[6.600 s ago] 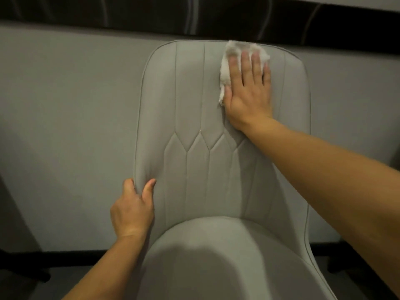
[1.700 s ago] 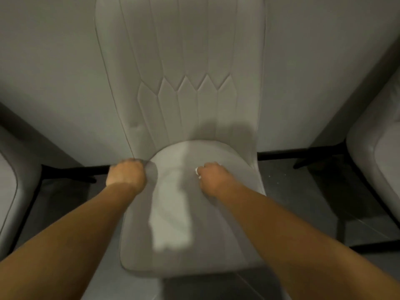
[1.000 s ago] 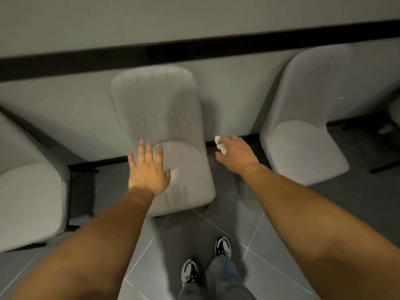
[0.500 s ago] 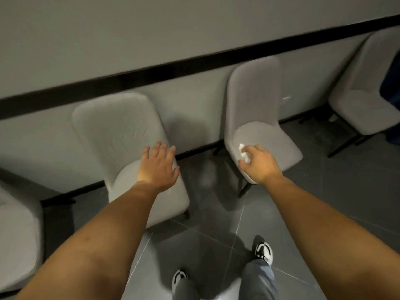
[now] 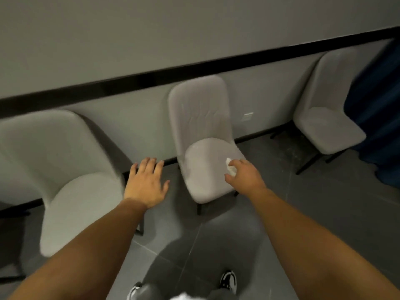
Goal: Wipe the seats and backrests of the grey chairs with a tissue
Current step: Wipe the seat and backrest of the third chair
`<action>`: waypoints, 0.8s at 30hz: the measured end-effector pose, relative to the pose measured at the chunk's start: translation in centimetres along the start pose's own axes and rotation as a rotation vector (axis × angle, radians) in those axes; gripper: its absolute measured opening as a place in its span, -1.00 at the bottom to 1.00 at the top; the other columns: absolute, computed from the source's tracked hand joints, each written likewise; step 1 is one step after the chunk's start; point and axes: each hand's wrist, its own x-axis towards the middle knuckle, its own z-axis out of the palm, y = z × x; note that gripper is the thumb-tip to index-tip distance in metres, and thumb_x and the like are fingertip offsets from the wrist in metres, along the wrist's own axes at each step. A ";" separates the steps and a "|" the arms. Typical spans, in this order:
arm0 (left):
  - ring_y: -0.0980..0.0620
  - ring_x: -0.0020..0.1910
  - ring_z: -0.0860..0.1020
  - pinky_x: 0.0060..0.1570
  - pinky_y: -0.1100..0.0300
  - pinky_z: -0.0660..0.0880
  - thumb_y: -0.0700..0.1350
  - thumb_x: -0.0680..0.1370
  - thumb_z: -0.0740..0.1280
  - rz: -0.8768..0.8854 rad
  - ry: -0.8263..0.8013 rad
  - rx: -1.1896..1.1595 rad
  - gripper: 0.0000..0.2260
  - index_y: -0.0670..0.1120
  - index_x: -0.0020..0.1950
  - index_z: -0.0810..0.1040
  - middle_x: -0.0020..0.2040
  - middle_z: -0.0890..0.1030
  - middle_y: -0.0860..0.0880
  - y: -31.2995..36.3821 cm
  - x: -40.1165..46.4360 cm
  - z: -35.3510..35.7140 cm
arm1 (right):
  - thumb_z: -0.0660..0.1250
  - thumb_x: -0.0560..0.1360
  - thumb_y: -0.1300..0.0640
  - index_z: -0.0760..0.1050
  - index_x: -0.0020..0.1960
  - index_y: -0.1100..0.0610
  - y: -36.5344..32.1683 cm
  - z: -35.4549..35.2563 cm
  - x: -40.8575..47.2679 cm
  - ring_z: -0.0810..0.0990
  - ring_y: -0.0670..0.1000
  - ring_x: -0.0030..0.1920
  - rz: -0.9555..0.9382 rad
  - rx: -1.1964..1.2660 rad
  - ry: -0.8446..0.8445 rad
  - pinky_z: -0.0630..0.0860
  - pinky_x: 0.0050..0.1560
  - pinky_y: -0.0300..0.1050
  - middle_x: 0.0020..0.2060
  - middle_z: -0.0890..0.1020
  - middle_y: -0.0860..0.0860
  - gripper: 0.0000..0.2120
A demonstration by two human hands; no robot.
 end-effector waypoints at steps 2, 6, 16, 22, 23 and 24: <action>-0.15 0.40 0.26 0.34 -0.16 0.20 0.22 0.46 0.20 0.026 0.016 0.005 -0.40 -0.10 0.41 0.36 0.38 0.40 -0.15 3.5 1.8 -0.8 | 0.37 0.48 -0.10 0.45 0.37 0.07 2.2 -1.6 1.9 0.47 0.15 0.22 -0.010 0.019 0.002 0.46 0.23 0.01 0.24 0.47 0.09 -0.49; -0.16 0.42 0.23 0.36 -0.18 0.17 0.24 0.47 0.16 0.009 0.059 -0.003 -0.38 -0.08 0.43 0.31 0.40 0.38 -0.15 7.2 5.8 -2.0 | 0.37 0.47 -0.12 0.43 0.37 0.04 4.0 -3.5 5.9 0.48 0.14 0.19 -0.053 0.055 -0.006 0.45 0.18 -0.01 0.24 0.46 0.07 -0.49; -0.18 0.49 0.09 0.41 -0.23 0.04 0.32 0.47 -0.04 -0.135 -0.112 -0.008 -0.31 -0.04 0.49 0.18 0.47 0.28 -0.15 8.1 14.4 3.8 | 0.41 0.46 -0.07 0.41 0.39 0.03 5.4 -6.3 14.6 0.46 0.11 0.21 -0.120 0.005 -0.042 0.47 0.18 0.00 0.24 0.44 0.05 -0.47; -0.16 0.50 0.04 0.42 -0.22 -0.01 0.34 0.47 -0.03 -0.191 -0.205 -0.015 -0.31 -0.02 0.49 0.18 0.48 0.24 -0.14 8.8 17.7 6.8 | 0.40 0.46 -0.05 0.42 0.38 0.01 6.3 -7.0 19.7 0.48 0.11 0.17 -0.135 0.001 -0.047 0.47 0.14 -0.02 0.24 0.44 0.03 -0.49; -0.16 0.49 0.04 0.42 -0.21 -0.01 0.34 0.47 -0.02 -0.199 -0.205 -0.019 -0.31 -0.02 0.49 0.19 0.48 0.24 -0.13 9.1 18.2 7.1 | 0.40 0.46 -0.04 0.42 0.37 0.00 6.5 -6.9 20.3 0.48 0.11 0.17 -0.139 0.011 -0.054 0.47 0.11 -0.04 0.23 0.44 0.02 -0.49; -0.15 0.49 0.04 0.41 -0.21 0.00 0.34 0.47 -0.01 -0.220 -0.206 -0.027 -0.31 -0.02 0.48 0.20 0.48 0.25 -0.13 9.2 18.7 7.4 | 0.40 0.46 -0.02 0.42 0.37 0.01 6.8 -6.7 20.9 0.49 0.11 0.16 -0.147 0.017 -0.062 0.45 0.08 -0.07 0.22 0.44 0.02 -0.50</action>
